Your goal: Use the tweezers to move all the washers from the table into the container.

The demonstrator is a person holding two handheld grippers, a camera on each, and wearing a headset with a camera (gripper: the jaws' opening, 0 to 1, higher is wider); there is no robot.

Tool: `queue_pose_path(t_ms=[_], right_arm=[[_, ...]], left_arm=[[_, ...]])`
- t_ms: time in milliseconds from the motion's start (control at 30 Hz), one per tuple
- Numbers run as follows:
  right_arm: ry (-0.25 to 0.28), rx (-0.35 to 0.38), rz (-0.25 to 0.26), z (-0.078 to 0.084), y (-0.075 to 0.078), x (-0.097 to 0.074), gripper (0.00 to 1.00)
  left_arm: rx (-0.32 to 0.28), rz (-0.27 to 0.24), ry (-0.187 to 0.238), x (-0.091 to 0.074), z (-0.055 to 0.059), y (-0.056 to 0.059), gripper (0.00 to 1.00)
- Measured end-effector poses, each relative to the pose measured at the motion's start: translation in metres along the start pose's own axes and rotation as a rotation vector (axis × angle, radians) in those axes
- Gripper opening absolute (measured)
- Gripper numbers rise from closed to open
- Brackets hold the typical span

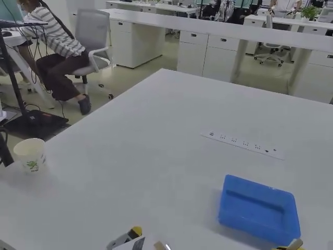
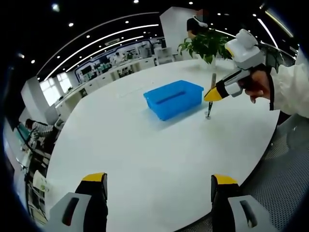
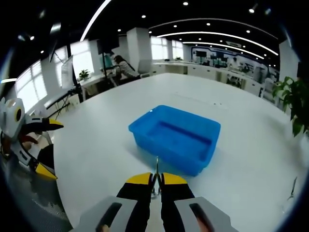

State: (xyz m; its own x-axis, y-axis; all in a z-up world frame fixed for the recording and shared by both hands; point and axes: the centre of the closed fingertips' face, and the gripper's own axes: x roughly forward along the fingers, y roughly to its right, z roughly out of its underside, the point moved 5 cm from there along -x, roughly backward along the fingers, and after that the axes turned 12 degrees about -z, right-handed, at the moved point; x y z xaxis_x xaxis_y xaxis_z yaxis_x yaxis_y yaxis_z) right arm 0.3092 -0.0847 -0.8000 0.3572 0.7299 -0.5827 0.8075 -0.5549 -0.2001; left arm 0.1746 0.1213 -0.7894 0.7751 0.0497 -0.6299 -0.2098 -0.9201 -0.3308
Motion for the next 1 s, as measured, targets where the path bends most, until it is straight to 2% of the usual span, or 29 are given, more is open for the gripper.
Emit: queue_pose_path(t_ms=[400, 567, 1000], right_arm=[[0.020, -0.007, 0.000, 0.0028, -0.0030, -0.0016, 0.02], [0.009, -0.019, 0.003, 0.0031, -0.0034, -0.0022, 0.02], [-0.022, 0.002, 0.001, 0.0002, 0.0004, -0.0015, 0.01]], left_arm=[[0.009, 0.003, -0.004, 0.0005, 0.0005, 0.0007, 0.90], [0.010, 0.001, -0.005, 0.0005, 0.0007, 0.0006, 0.90], [0.015, -0.001, -0.002, 0.0003, 0.0004, 0.0010, 0.90]])
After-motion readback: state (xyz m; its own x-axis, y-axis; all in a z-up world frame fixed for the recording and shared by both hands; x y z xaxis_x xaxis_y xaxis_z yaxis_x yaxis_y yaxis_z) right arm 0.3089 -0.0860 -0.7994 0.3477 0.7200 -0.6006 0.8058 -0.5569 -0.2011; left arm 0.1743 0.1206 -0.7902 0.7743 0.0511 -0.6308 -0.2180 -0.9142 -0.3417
